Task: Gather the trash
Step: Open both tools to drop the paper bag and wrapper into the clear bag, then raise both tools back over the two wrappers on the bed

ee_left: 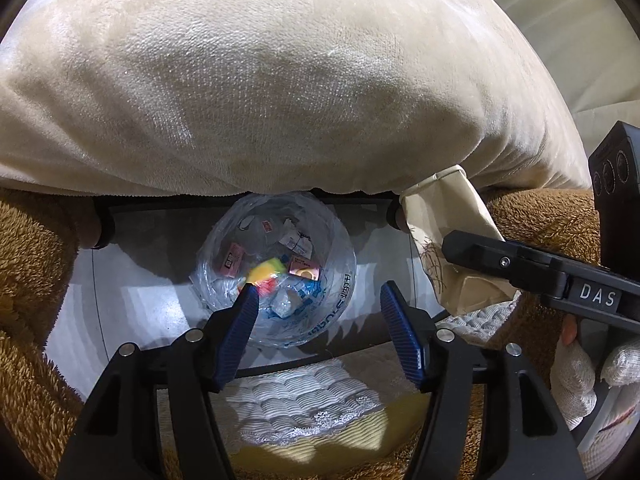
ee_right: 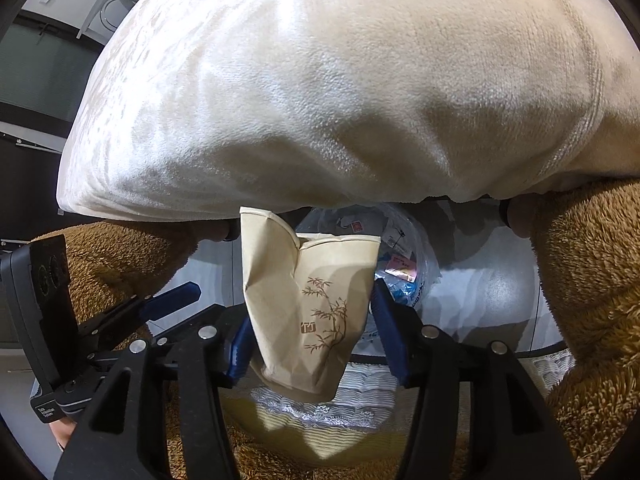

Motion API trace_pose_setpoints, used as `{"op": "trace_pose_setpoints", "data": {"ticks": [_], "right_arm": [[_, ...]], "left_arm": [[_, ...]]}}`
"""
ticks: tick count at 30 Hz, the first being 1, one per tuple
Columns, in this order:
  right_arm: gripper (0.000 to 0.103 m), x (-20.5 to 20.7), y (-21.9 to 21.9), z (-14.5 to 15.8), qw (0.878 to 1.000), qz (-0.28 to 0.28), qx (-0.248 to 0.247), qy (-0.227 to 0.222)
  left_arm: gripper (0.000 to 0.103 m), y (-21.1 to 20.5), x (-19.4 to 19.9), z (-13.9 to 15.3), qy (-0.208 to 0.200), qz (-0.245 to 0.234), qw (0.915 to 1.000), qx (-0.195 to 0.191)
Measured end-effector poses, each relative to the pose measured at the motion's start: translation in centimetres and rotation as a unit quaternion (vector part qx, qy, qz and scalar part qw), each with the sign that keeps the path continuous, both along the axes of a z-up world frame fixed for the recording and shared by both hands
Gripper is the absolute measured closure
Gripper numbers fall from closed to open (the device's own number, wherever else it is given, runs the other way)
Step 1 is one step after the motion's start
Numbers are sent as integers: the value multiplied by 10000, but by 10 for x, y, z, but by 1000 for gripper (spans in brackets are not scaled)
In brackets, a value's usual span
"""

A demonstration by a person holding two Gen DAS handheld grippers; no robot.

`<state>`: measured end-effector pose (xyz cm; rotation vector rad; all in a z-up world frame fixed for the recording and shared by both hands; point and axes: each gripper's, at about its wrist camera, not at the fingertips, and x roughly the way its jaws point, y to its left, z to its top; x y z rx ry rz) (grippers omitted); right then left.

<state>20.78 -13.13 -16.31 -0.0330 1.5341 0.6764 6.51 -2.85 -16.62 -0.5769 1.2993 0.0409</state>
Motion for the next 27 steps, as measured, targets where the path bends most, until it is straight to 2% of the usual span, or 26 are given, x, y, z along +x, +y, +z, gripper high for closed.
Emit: {"op": "trace_pose_setpoints", "data": {"ticks": [1,2,17,22,27], "right_arm": [[38,0,0,0,10000,-3,4,6],[37,0,0,0,10000,-14,-2,3],[37,-4,0,4,9999,-12,86,-65],[37,-7,-4,16,9989,59,443,-152],[37,-14,-12,44,9931,74,965,-655]], "left_arm": [[41,0,0,0,-4,-3,10000,2],[41,0,0,0,-12,1,10000,2],[41,2,-2,13,-258,20,9996,93],[41,3,-7,26,-597,-34,9981,139],[41,1,-13,44,-983,-121,9944,361]]}}
